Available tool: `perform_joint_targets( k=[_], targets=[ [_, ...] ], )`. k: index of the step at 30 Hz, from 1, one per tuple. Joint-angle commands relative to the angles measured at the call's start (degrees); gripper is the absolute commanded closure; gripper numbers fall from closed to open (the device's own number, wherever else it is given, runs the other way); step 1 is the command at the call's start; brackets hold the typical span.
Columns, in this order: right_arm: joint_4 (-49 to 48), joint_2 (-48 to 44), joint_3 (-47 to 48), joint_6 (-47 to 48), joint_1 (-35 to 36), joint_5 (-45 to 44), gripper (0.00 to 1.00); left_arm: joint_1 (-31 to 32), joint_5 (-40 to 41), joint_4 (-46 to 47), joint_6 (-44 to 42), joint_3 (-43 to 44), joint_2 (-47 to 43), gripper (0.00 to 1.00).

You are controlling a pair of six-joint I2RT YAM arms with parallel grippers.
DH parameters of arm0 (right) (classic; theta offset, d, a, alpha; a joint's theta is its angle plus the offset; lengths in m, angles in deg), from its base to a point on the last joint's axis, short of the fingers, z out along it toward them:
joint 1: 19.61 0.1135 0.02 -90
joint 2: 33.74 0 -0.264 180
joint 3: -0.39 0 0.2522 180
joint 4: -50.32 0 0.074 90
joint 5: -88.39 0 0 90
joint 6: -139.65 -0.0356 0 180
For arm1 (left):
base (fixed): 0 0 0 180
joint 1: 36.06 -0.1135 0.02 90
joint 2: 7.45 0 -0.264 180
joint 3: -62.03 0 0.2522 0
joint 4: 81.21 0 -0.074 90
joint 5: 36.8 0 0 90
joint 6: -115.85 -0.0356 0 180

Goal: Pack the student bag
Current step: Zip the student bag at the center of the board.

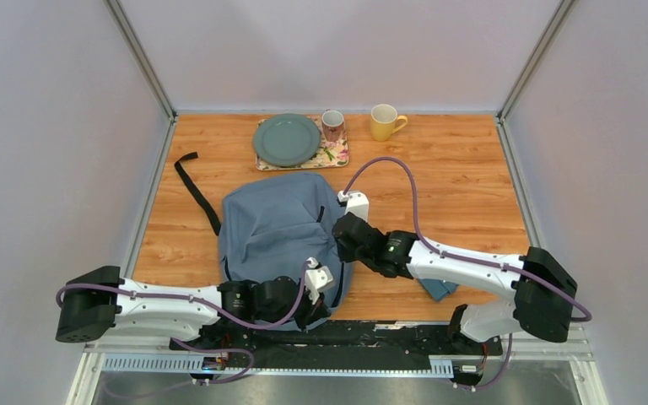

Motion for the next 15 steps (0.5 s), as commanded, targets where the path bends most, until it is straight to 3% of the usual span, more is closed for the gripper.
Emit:
perform_joint_targets(
  k=[1, 10, 15],
  targets=[
    [-7.93, 2.37, 5.08, 2.84, -4.48, -0.19, 1.0, 2.78, -4.3, -4.03, 3.33, -2.53, -1.48, 1.0],
    [-8.37, 4.57, 8.08, 2.85, -8.97, -2.37, 1.0, 3.14, -2.99, -5.26, 3.94, -3.67, -3.68, 1.0],
    [-6.45, 0.2, 3.62, -1.63, -9.59, -6.85, 1.0, 3.22, -0.63, -6.05, 3.51, -3.76, -4.21, 1.0]
  ],
)
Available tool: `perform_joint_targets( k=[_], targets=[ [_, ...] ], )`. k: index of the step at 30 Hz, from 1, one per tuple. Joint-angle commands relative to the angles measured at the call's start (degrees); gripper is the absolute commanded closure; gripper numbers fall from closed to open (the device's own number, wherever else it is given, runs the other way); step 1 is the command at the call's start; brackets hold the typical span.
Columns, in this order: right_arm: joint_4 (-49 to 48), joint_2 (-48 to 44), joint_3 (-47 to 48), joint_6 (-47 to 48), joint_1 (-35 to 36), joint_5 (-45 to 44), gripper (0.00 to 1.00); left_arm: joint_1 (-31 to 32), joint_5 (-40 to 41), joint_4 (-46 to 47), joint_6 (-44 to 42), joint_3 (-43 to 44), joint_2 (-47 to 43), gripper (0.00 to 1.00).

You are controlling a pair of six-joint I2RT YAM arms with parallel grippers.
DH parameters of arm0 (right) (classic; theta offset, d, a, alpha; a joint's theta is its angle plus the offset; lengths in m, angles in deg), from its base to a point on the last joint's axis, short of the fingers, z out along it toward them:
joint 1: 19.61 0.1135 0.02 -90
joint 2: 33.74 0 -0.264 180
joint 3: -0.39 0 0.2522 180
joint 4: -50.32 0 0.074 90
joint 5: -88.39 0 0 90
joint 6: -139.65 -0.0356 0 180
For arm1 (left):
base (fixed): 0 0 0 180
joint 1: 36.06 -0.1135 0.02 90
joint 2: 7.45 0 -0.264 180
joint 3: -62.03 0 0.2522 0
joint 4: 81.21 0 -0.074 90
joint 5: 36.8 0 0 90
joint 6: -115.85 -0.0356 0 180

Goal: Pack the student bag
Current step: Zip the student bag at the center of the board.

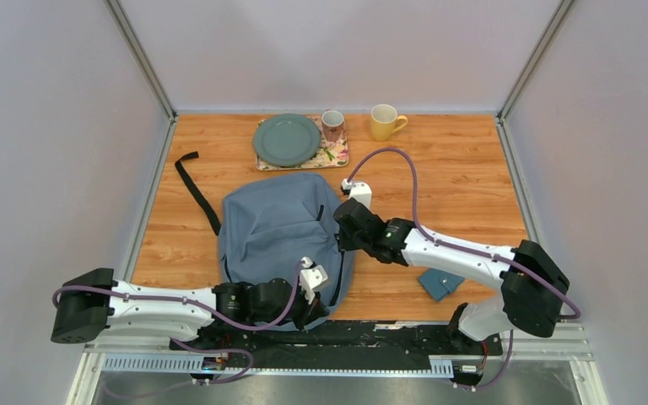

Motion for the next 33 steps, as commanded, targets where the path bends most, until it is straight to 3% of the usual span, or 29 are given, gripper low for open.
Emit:
perform_joint_targets(
  k=[1, 8, 12, 16, 19, 20, 22, 23, 25, 26, 27, 29, 33],
  targets=[
    [-5.5, -6.29, -1.58, -5.01, -2.55, -13.39, 1.0, 1.65, -2.1, -6.1, 1.38, -1.27, -0.32, 1.0],
    [-0.76, -20.08, -12.57, -13.46, -3.08, -20.17, 1.0, 1.65, 3.18, -6.8, -5.63, 1.54, 2.22, 1.0],
    [1.62, -27.46, -16.88, -15.76, -3.08, -20.09, 1.0, 0.95, 2.65, -7.15, -8.28, 4.0, 5.03, 1.0],
    [2.85, -28.54, -19.08, -16.11, -3.08, -17.81, 1.0, -1.16, 2.56, -6.63, -6.01, 4.62, 6.27, 1.0],
    [3.9, -26.96, -19.08, -15.94, -3.08, -11.6, 1.0, -2.66, 2.74, -6.8, -3.46, 5.23, 6.01, 0.64],
    [3.82, -26.52, -18.91, -14.89, -3.16, -9.48, 1.0, -2.66, 2.91, -7.67, -2.49, 5.76, 5.92, 0.46],
    [4.78, -25.55, -17.68, -14.35, -3.16, -5.87, 0.93, -2.66, 2.39, -7.68, -1.78, 7.25, 4.96, 0.33],
    [4.87, -25.46, -17.33, -14.27, -3.08, -5.16, 0.83, -2.66, 1.95, -10.03, -1.17, 7.87, 4.43, 0.25],
    [6.09, -26.42, -16.1, -13.65, -3.08, -3.75, 0.71, -2.66, 2.12, -11.8, -0.82, 9.63, 2.15, 0.24],
    [6.8, -27.04, -15.66, -13.82, -3.16, -3.74, 0.53, -2.66, 2.82, -13.64, -0.47, 10.24, 1.18, 0.24],
    [7.33, -28.52, -15.39, -13.83, -3.16, -3.74, 0.47, -2.66, 3.35, -14.35, -0.46, 11.29, -1.09, 0.24],
    [9.17, -30.11, -14.86, -14.79, -3.16, -4.71, 0.39, -2.66, 5.62, -15.93, -0.72, 12.18, -3.65, 0.24],
    [12.69, -33.18, -14.33, -17.77, -3.34, -4.89, 0.37, -2.66, 11.7, -20.06, -2.3, 16.12, -7.35, 0.23]
  ],
)
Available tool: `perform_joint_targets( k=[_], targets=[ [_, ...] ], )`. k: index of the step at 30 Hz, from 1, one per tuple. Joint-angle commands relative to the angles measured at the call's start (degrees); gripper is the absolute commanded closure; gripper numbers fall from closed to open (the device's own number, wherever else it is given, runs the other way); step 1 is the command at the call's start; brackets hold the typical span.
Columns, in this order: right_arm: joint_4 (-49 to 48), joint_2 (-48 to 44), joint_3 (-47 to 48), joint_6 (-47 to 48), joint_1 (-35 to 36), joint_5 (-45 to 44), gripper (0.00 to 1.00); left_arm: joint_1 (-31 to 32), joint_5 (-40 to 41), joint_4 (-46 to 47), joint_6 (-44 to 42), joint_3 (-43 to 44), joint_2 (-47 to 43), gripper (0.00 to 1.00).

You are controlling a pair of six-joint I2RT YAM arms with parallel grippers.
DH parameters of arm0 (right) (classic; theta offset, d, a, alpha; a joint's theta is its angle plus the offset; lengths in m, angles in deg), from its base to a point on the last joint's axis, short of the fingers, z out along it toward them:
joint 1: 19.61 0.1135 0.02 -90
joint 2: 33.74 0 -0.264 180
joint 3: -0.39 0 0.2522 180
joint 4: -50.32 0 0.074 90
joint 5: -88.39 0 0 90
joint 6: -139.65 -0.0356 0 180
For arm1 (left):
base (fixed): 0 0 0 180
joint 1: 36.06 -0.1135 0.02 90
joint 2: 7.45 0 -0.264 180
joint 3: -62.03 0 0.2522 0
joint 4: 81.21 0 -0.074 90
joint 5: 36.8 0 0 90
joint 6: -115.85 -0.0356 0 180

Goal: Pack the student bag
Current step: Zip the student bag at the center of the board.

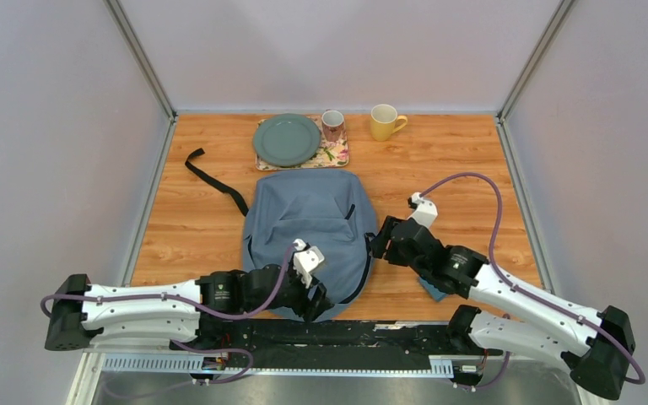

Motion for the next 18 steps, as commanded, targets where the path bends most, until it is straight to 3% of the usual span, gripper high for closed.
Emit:
perform_joint_targets(
  k=[1, 6, 11, 18],
  targets=[
    [4.13, -3.62, 2.26, -3.61, -0.35, -0.23, 0.37, -0.38, 7.53, -7.02, -1.3, 6.38, -2.79, 0.23],
    [1.42, -8.98, -2.4, -9.5, -0.34, 2.75, 0.31, -0.38, 12.88, -10.11, -2.19, 9.64, -2.08, 0.22],
    [-1.84, -12.85, -6.88, -14.34, -0.34, 8.29, 0.29, -0.38, 22.09, -16.78, 3.17, 10.35, -2.87, 0.22],
    [-13.78, -4.61, -11.28, -18.56, -0.34, 14.45, 0.28, -0.38, 29.24, -24.52, 10.38, 8.42, -10.06, 0.17]
  ],
)
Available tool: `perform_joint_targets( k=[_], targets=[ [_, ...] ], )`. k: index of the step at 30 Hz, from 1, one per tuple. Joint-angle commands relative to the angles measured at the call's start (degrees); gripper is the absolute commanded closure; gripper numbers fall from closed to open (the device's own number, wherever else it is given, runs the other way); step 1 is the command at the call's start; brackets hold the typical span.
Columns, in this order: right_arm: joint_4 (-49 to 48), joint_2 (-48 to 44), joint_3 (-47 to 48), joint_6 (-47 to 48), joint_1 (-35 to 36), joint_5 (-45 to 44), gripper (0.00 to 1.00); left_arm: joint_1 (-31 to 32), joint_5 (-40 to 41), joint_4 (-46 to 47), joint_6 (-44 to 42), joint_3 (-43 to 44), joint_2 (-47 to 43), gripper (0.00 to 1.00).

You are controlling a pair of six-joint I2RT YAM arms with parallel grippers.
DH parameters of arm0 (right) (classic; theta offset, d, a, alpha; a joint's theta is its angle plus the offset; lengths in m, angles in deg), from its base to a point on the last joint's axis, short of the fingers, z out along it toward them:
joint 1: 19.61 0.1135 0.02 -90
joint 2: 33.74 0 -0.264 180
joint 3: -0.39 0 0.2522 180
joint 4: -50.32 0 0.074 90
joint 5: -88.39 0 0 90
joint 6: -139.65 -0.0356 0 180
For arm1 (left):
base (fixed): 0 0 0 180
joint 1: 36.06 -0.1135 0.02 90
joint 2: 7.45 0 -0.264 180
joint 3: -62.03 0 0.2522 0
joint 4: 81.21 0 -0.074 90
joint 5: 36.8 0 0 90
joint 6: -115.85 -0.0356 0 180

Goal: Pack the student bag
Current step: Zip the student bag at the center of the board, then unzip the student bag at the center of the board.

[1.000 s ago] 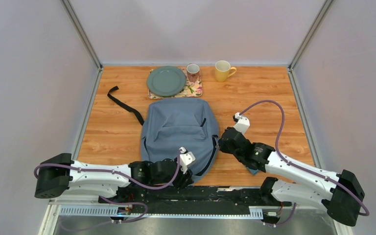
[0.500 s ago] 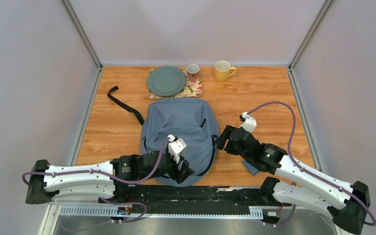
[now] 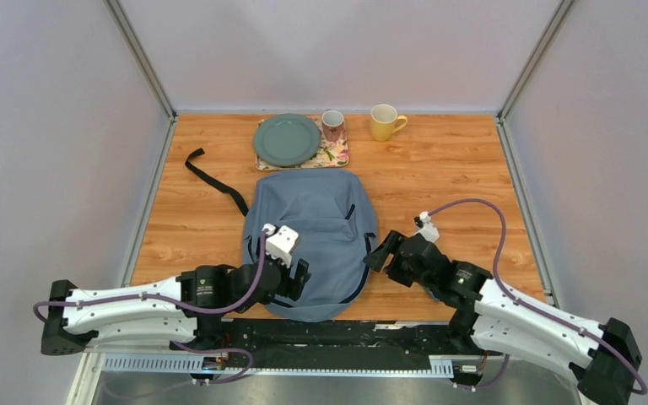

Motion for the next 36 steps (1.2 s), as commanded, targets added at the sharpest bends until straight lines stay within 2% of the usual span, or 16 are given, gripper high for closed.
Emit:
perform_joint_targets(
  k=[1, 4, 7, 8, 10, 11, 14, 17, 20, 21, 22, 23, 25, 26, 31, 36],
  targets=[
    [-10.56, 7.36, 0.14, -5.86, -0.24, 3.85, 0.28, -0.12, 5.83, -4.81, 5.12, 0.07, -5.92, 0.16],
    [-9.78, 15.44, 4.61, -5.88, -0.24, 2.8, 0.3, -0.12, 4.96, -7.96, 6.6, 0.41, -8.92, 0.14],
    [-5.48, 20.9, 7.88, -5.61, -0.15, 0.17, 0.4, -0.12, 4.6, -13.05, 8.89, 1.47, -9.98, 0.12],
    [-3.82, 21.26, 8.93, -7.7, -0.06, -1.15, 0.48, -0.12, 4.6, -14.47, 9.59, 1.73, -9.89, 0.12],
    [-0.46, 19.95, 8.07, -9.73, 0.82, -4.92, 0.54, -0.12, 4.6, -17.45, 11.78, 2.35, -9.8, 0.12],
    [-0.81, 18.55, 5.54, -10.18, 0.91, -5.46, 0.68, -0.12, 4.69, -17.73, 12.32, 2.18, -9.8, 0.12],
    [-5.54, 11.44, -0.36, -12.73, 1.0, -5.47, 0.98, -0.12, 5.65, -14.23, 11.89, -0.45, -10.59, 0.12],
    [-7.93, 4.32, -6.34, -13.7, 1.0, -5.03, 1.0, -0.12, 6.53, -9.66, 8.3, -0.47, -9.98, 0.11],
    [-4.34, -1.22, -8.46, -14.75, 1.34, -6.26, 1.0, -1.08, 7.59, -3.69, 0.31, 2.25, -6.74, 0.06],
    [-2.59, -2.28, -8.9, -15.19, 1.43, -6.52, 1.0, -2.05, 6.55, -2.37, -2.24, 4.96, -3.24, 0.04],
    [-2.13, -3.25, -9.86, -15.54, 1.61, -6.7, 1.0, -6.41, 4.62, -1.22, -6.09, 6.73, -0.86, 0.02],
    [-2.04, -5.0, -10.39, -15.63, 1.7, -6.7, 1.0, -9.23, -1.57, -0.95, -7.35, 8.66, 1.6, 0.01],
    [-2.3, -6.24, -11.88, -16.24, 1.96, -6.26, 1.0, -16.16, -7.06, 0.71, -8.93, 13.67, 8.72, 0.01],
    [-2.65, -6.77, -12.32, -16.51, 1.87, -6.17, 1.0, -17.42, -11.44, 2.46, -9.81, 15.51, 10.66, 0.01],
    [-4.15, -6.07, -12.59, -16.68, 2.14, -5.12, 1.0, -18.67, -19.37, 10.47, -13.06, 23.34, 22.96, 0.01],
    [-5.29, -5.02, -12.24, -16.51, 2.66, -5.12, 1.0, -18.75, -26.32, 11.01, -16.85, 34.68, 37.12, 0.01]
  ],
)
